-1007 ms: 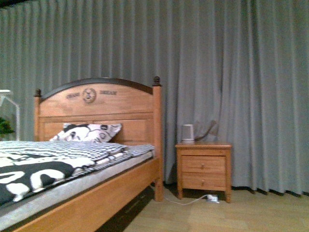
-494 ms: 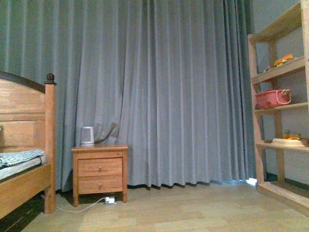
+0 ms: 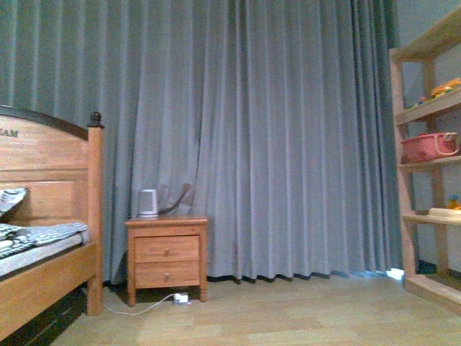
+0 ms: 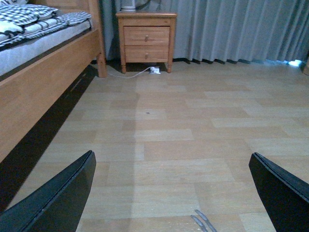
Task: Put away toys
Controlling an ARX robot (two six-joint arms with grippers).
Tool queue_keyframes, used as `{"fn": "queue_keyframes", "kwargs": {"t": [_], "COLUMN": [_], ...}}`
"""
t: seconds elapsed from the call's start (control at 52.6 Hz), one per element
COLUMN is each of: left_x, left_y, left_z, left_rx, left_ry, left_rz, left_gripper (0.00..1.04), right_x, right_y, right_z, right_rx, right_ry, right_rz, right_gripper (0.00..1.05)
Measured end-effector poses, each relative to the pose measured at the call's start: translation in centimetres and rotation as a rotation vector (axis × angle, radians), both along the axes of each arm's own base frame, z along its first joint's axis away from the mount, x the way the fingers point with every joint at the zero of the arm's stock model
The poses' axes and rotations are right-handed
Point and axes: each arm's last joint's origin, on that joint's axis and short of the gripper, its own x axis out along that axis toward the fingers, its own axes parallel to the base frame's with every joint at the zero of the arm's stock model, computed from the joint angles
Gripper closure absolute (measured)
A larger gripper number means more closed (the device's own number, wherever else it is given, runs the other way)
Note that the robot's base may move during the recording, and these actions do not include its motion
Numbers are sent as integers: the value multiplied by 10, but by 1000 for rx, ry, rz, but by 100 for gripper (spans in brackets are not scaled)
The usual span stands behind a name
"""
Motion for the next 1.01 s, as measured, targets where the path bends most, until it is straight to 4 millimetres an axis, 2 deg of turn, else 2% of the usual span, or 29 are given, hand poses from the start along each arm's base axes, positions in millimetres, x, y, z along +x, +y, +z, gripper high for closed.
{"fn": "queue_keyframes", "kwargs": {"t": [1.007], "left_x": [0], "left_y": [0], "left_z": [0], "left_rx": [0], "left_ry": [0], "left_rz": [3], "left_gripper": [6], "right_x": [0], "right_y": [0], "right_z": [0], "right_rx": [0], "right_ry": [0], "right_rz": [9], "right_gripper": [97]}}
